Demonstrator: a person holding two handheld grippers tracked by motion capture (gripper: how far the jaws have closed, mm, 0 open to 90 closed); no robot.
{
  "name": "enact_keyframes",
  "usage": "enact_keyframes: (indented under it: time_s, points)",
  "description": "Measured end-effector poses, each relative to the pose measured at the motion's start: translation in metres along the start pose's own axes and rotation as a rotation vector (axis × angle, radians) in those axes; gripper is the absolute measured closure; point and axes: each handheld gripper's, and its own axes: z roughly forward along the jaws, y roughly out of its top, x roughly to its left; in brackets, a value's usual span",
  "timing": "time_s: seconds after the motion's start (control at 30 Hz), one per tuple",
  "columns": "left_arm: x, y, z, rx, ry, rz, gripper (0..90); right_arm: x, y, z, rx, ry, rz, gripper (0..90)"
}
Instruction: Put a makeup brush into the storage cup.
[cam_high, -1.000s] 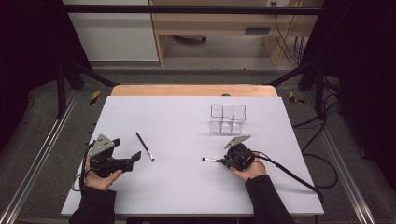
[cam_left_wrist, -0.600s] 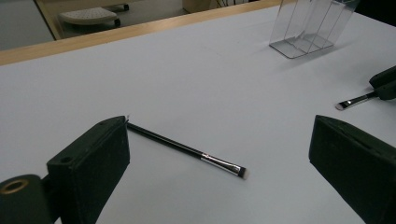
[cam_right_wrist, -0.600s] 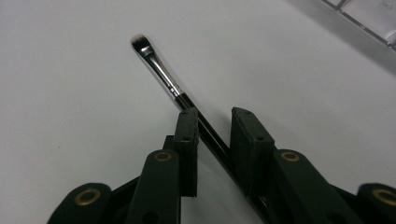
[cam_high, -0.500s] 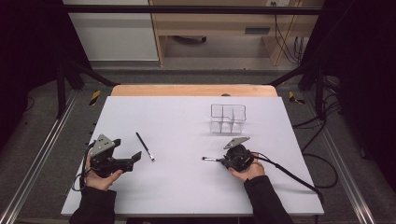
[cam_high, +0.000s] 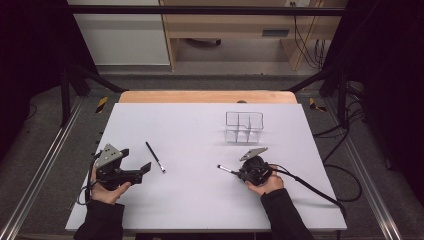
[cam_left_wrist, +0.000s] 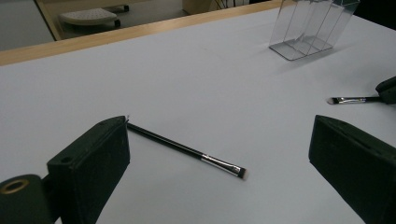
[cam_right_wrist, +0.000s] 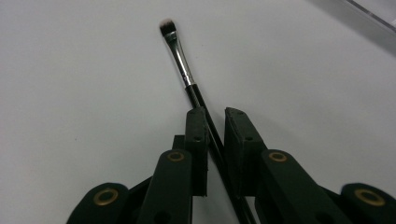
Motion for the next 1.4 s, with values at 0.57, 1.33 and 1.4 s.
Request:
enact_keyframes:
  time_s: [0.57,1.33,1.4]
  points:
    - [-0.001,0.0,-0.001,-0.003,-0.002,0.002,4.4,0.01,-0.004,-0.003,0.018,0.01,0.042,83.5]
    - [0.001,-0.001,0.002,0.013,-0.006,0.001,4.4,0.001,0.039,-0.038,0.09,0.037,-0.06,63.2]
    - [0.001,-0.002,0.002,0.013,-0.007,-0.002,4.4,0.002,0.043,-0.035,0.12,0.034,-0.065,63.3]
